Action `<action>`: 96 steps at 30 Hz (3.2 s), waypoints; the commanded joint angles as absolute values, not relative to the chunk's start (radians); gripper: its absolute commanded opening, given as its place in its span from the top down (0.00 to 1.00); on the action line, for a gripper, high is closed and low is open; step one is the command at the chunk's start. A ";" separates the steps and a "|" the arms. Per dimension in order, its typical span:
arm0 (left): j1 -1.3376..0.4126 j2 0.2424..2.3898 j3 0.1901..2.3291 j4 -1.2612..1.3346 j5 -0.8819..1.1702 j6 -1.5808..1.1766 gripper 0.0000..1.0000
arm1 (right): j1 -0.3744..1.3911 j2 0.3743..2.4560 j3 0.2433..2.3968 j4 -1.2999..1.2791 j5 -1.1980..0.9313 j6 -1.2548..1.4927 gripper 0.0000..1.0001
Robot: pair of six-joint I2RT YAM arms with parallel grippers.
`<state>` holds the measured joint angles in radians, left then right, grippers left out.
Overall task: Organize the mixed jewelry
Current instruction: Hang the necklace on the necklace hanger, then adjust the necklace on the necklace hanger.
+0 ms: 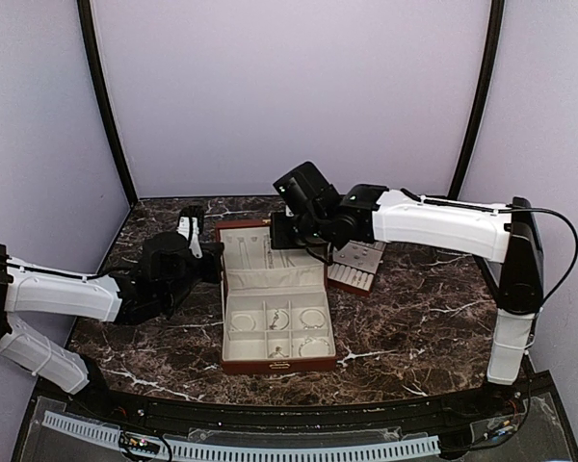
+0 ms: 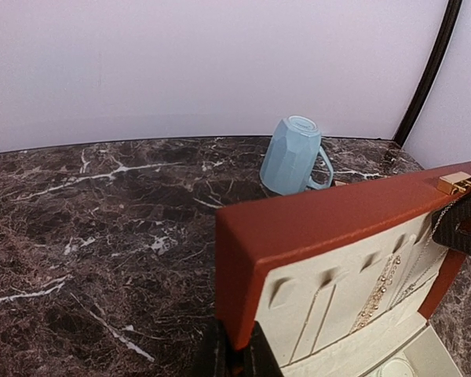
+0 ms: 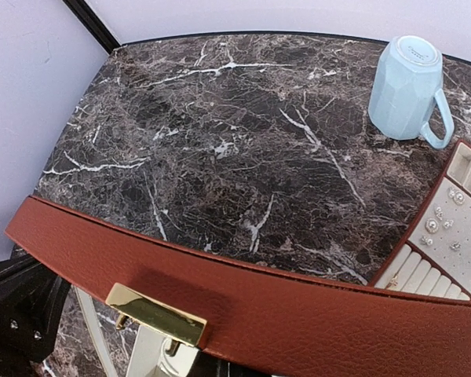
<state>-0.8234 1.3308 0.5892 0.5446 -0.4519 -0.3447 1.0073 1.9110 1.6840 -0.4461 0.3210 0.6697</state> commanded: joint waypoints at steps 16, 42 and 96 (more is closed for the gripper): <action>-0.904 1.336 0.602 0.665 -0.223 -0.307 1.00 | 0.956 1.938 1.770 -0.503 0.402 0.652 1.00; -0.921 1.348 0.621 0.637 -0.237 -0.293 1.00 | 0.950 1.924 1.700 -0.415 0.395 0.671 0.90; -0.898 1.290 0.677 0.502 -0.270 -0.345 0.56 | 0.928 1.710 1.318 -0.168 0.268 0.610 0.77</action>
<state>-0.9115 1.3048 0.6392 0.5186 -0.3008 -0.3267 0.9337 1.6691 1.3170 -0.2256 0.2794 0.6247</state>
